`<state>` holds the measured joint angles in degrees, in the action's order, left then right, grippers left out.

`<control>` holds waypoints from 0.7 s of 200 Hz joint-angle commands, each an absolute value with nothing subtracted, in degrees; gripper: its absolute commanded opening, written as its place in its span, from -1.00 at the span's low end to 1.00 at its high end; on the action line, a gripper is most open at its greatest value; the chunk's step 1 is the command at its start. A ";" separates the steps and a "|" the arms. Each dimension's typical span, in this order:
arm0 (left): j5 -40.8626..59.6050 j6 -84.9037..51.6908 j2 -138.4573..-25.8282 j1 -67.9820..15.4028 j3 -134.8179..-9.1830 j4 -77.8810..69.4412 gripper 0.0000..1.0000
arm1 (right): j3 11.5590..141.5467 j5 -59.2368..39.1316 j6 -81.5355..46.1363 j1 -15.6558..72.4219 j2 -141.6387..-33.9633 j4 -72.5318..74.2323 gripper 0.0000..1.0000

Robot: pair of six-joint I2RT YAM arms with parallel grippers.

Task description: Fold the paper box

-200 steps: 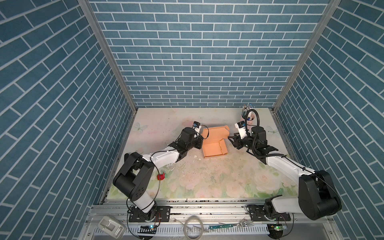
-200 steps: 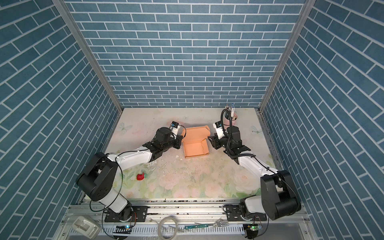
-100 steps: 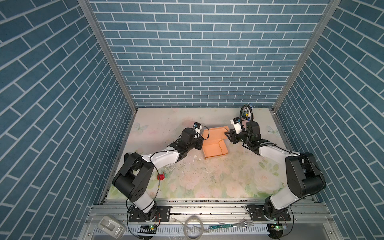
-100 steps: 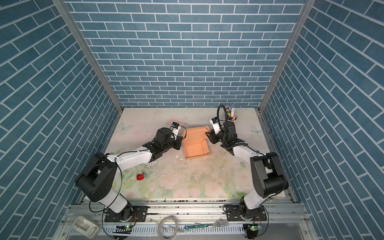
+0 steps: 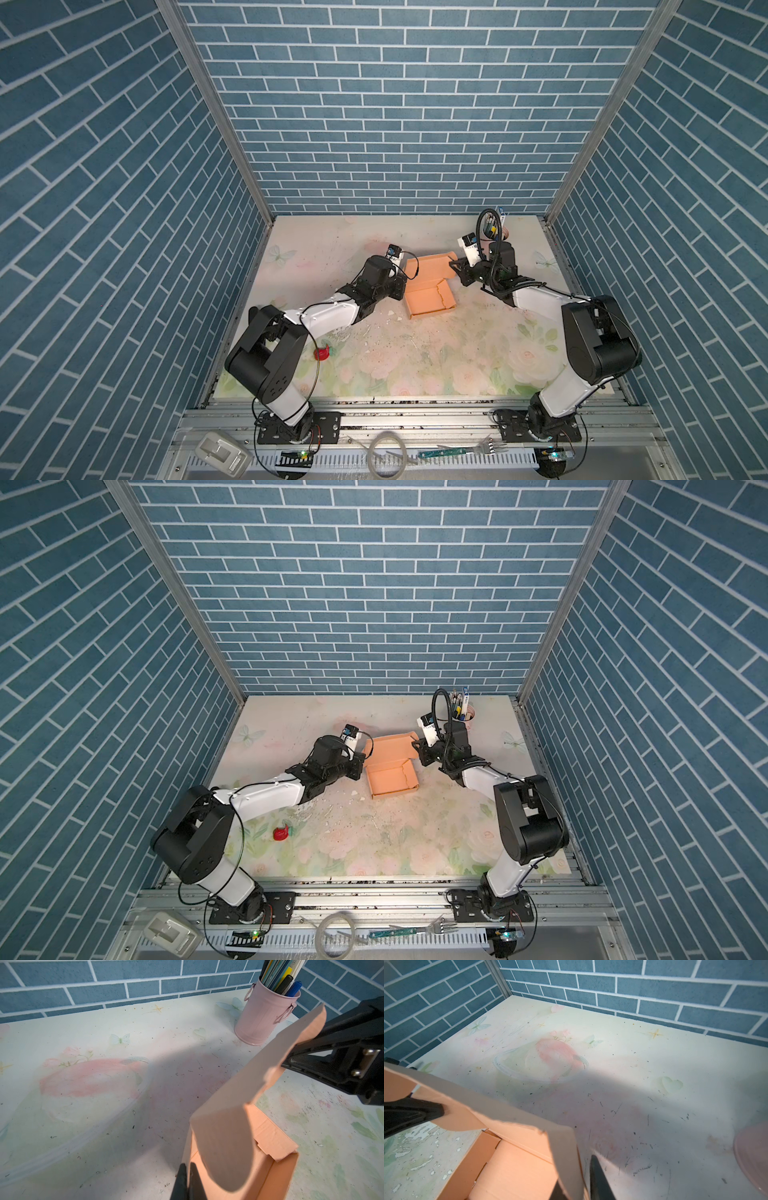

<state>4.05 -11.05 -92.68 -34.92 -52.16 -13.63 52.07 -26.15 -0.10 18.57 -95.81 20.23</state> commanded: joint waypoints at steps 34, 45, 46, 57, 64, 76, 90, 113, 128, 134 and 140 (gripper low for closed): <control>2.99 -11.60 -92.36 -35.16 -54.49 -11.95 -0.98 | 51.31 -28.33 -0.39 18.46 -94.92 23.94 -0.96; 2.83 -11.85 -92.37 -35.16 -54.49 -11.95 -0.97 | 51.33 -28.39 -0.44 18.46 -94.93 23.91 -0.98; 2.82 -11.86 -92.42 -35.16 -54.49 -12.00 -0.97 | 51.33 -28.39 -0.44 18.46 -94.97 23.95 -0.98; 2.81 -12.00 -92.46 -35.16 -54.40 -12.02 -0.96 | 51.24 -28.48 -0.53 18.46 -95.00 23.82 -1.00; 2.67 -12.08 -92.53 -35.16 -54.41 -11.86 -0.95 | 51.09 -28.48 -0.53 18.46 -94.82 23.79 -1.00; 2.47 -12.13 -92.57 -35.20 -54.58 -11.71 -0.89 | 50.59 -28.40 -0.69 18.46 -94.44 24.16 -1.00; 2.13 -12.35 -92.81 -35.16 -54.99 -11.29 -0.85 | 49.89 -28.39 -1.03 18.53 -94.07 24.64 -1.00; 2.00 -12.75 -93.57 -35.16 -55.67 -11.12 -0.82 | 49.01 -28.30 -1.58 18.54 -93.62 25.31 -1.00; 1.76 -13.21 -94.08 -35.16 -56.02 -10.91 -0.66 | 48.45 -28.16 -1.83 18.54 -93.21 25.45 -1.00; 1.61 -13.34 -94.21 -35.16 -56.16 -10.86 -0.53 | 48.30 -27.75 -1.97 18.62 -92.99 25.41 -1.00; 1.42 -13.51 -94.30 -35.16 -56.33 -10.66 -0.41 | 48.10 -27.33 -2.02 18.63 -92.64 25.23 -1.00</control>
